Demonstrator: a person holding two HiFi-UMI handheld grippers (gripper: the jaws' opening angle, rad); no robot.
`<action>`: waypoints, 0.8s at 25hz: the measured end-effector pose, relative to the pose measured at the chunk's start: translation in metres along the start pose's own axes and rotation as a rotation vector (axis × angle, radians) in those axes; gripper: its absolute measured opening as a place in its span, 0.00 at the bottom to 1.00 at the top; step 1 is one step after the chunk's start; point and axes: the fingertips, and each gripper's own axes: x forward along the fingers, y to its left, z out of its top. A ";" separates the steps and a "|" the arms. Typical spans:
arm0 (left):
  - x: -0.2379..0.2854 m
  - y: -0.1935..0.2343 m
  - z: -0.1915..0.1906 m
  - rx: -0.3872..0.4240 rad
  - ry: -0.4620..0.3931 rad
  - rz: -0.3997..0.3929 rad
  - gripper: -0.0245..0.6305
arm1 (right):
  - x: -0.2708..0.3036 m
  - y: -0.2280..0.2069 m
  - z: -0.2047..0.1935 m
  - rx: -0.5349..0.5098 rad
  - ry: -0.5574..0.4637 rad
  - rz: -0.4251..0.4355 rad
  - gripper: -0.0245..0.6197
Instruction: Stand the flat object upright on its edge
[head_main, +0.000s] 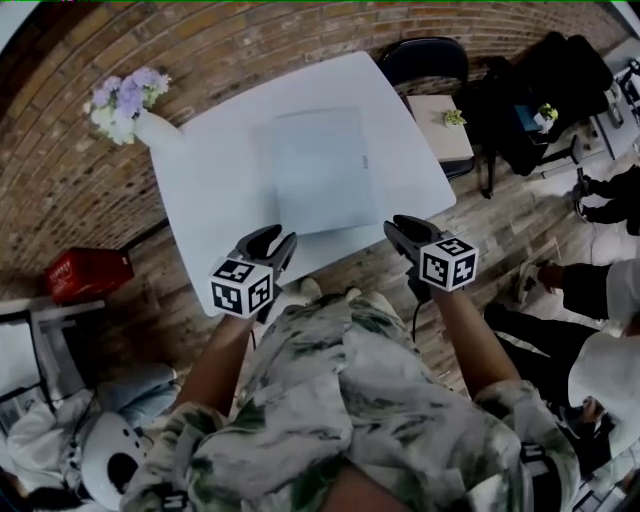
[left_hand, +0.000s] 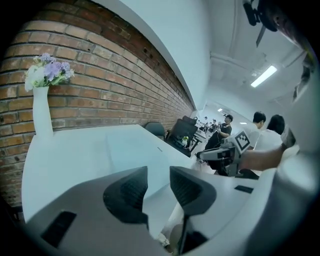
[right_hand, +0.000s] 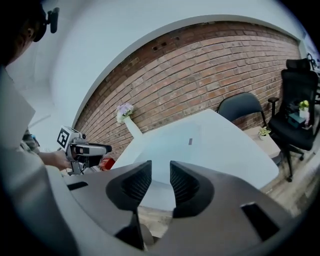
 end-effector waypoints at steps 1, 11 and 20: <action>0.003 0.008 0.001 -0.001 0.006 -0.006 0.24 | 0.007 -0.003 0.002 0.007 0.001 -0.008 0.25; 0.045 0.086 0.005 -0.123 0.049 0.000 0.28 | 0.078 -0.051 0.027 0.088 0.073 -0.015 0.28; 0.100 0.125 0.009 -0.253 0.098 0.035 0.34 | 0.133 -0.104 0.044 0.189 0.206 0.070 0.35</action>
